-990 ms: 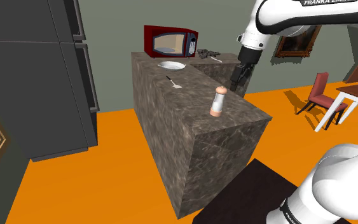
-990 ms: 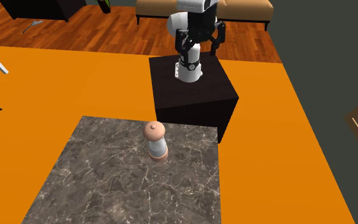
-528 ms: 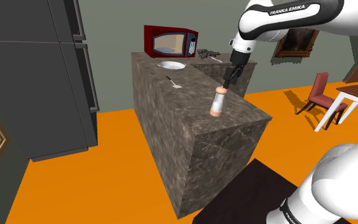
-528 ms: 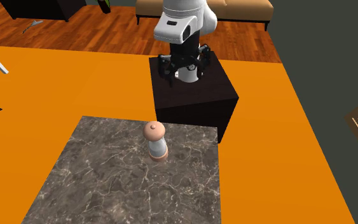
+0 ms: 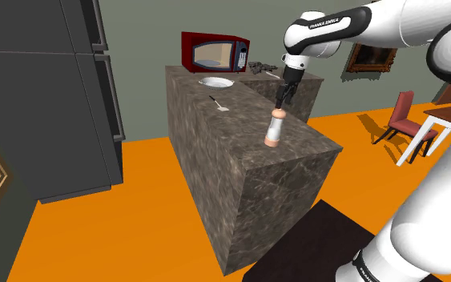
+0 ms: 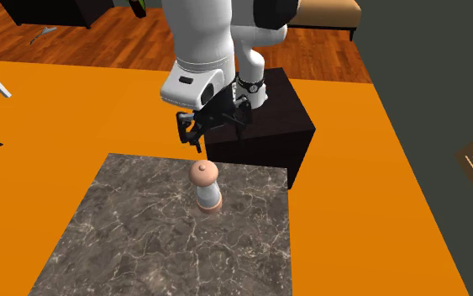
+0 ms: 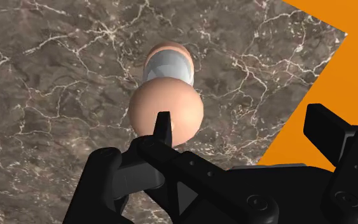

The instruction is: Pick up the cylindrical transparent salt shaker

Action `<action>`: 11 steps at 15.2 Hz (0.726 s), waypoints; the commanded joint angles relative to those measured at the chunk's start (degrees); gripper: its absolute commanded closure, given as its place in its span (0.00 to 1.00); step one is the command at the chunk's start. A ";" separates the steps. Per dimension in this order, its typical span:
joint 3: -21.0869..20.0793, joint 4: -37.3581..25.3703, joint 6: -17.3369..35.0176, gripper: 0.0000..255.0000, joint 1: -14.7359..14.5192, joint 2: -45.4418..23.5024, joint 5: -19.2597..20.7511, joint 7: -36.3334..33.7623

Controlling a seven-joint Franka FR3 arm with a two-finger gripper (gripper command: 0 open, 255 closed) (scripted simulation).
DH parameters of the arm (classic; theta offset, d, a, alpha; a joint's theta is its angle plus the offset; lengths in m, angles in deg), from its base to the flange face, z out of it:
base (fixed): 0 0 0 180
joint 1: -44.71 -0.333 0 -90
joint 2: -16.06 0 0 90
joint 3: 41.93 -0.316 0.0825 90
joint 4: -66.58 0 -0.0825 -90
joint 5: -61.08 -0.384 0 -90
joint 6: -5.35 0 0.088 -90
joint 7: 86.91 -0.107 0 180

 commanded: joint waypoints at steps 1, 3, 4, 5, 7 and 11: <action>0.52 -3.95 0.39 0.00 0.70 -4.58 -1.54 1.87; 0.92 -8.77 -0.06 0.00 1.84 -9.29 -3.18 3.82; 1.04 -11.36 -0.41 0.00 2.49 -11.69 -4.01 4.73; 1.02 -12.01 -0.51 0.00 2.69 -12.27 -4.19 4.94; 0.94 -10.74 0.95 0.00 2.69 -12.48 -4.31 5.08; 0.83 -8.39 3.81 0.00 2.67 -13.04 -4.63 5.41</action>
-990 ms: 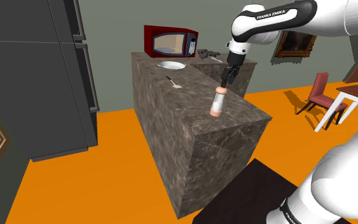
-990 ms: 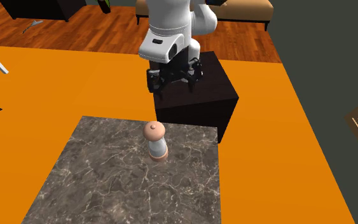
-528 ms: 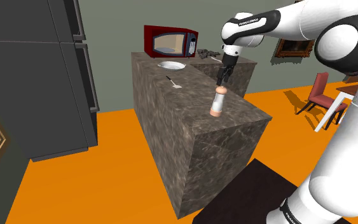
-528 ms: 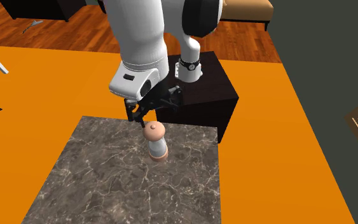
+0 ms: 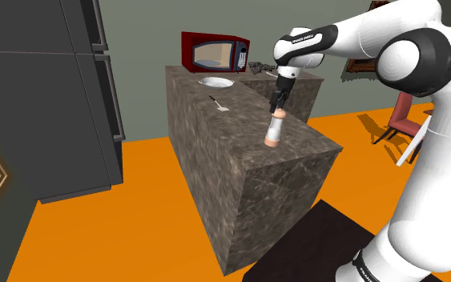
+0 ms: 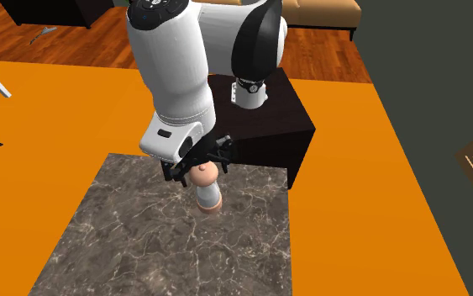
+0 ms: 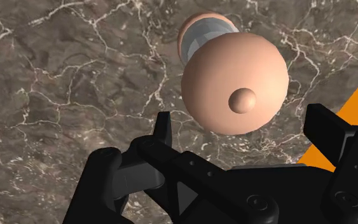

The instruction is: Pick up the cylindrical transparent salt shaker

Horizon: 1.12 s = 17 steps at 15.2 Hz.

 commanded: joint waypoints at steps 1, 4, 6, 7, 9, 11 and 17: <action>-0.09 1.27 1.81 0.00 0.01 -0.55 -0.27 0.22; -0.09 1.36 1.82 1.00 -0.03 -0.46 -0.24 0.17; -0.08 1.46 1.89 1.00 -0.01 -0.44 -0.24 0.21; -0.08 1.47 1.90 1.00 -0.01 -0.44 -0.24 0.22; -0.07 1.37 1.87 1.00 0.02 -0.51 -0.26 0.26; -0.06 1.47 1.94 1.00 0.04 -0.48 -0.26 0.29; 0.03 -0.98 -1.03 1.00 0.01 0.09 0.08 -0.13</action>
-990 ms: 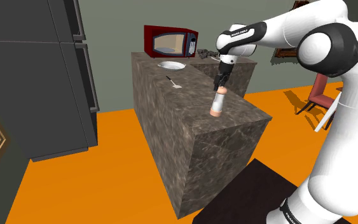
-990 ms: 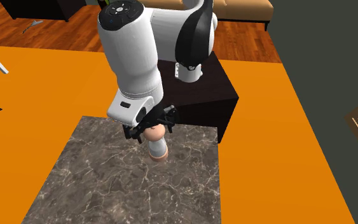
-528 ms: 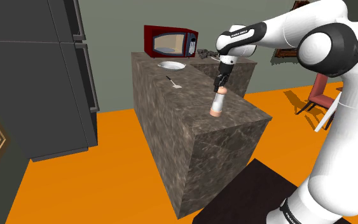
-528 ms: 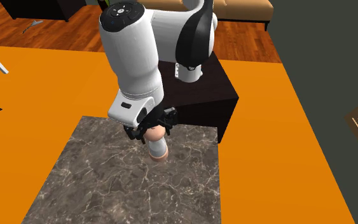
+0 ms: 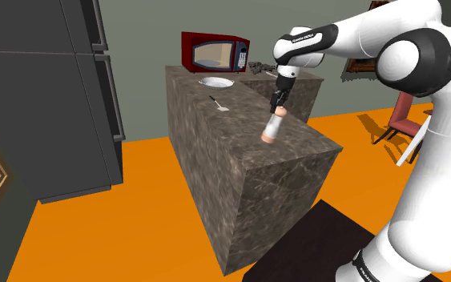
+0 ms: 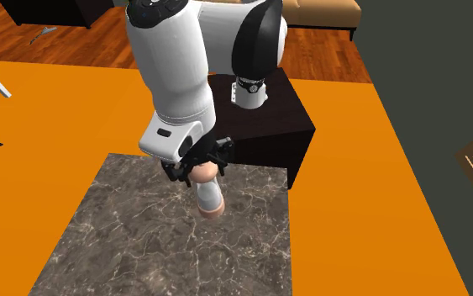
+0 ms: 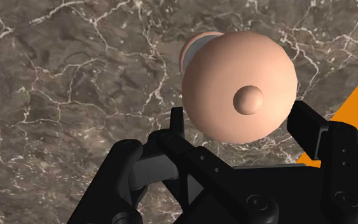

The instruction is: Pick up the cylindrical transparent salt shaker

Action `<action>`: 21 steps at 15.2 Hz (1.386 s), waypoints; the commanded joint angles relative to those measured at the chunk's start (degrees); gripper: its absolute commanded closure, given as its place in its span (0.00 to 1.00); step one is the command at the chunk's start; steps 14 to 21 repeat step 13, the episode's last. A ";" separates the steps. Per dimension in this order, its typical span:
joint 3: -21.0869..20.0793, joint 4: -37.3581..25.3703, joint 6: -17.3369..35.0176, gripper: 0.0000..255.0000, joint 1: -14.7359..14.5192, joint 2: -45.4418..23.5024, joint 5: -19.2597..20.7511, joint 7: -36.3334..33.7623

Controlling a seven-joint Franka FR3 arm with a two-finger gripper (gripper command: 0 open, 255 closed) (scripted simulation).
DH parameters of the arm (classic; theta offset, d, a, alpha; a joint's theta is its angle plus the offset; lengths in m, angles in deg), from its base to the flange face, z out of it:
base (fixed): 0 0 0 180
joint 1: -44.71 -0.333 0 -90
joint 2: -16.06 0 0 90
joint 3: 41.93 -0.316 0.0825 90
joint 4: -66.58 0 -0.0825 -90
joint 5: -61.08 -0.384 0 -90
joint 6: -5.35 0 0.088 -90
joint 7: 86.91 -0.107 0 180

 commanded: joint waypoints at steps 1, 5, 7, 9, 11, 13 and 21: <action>0.06 -1.14 -1.42 1.00 0.03 0.28 0.15 -0.14; 0.15 -3.71 -4.34 1.00 0.08 0.67 0.40 -0.43; 0.20 -5.09 -5.83 1.00 0.13 0.78 0.48 -0.56; 0.24 -6.55 -7.34 1.00 0.19 0.84 0.54 -0.67; 0.27 -8.09 -8.88 1.00 0.26 0.85 0.58 -0.78; 0.28 -8.20 -8.99 1.00 0.26 0.85 0.59 -0.78; 0.28 -8.20 -8.99 1.00 0.26 0.85 0.59 -0.78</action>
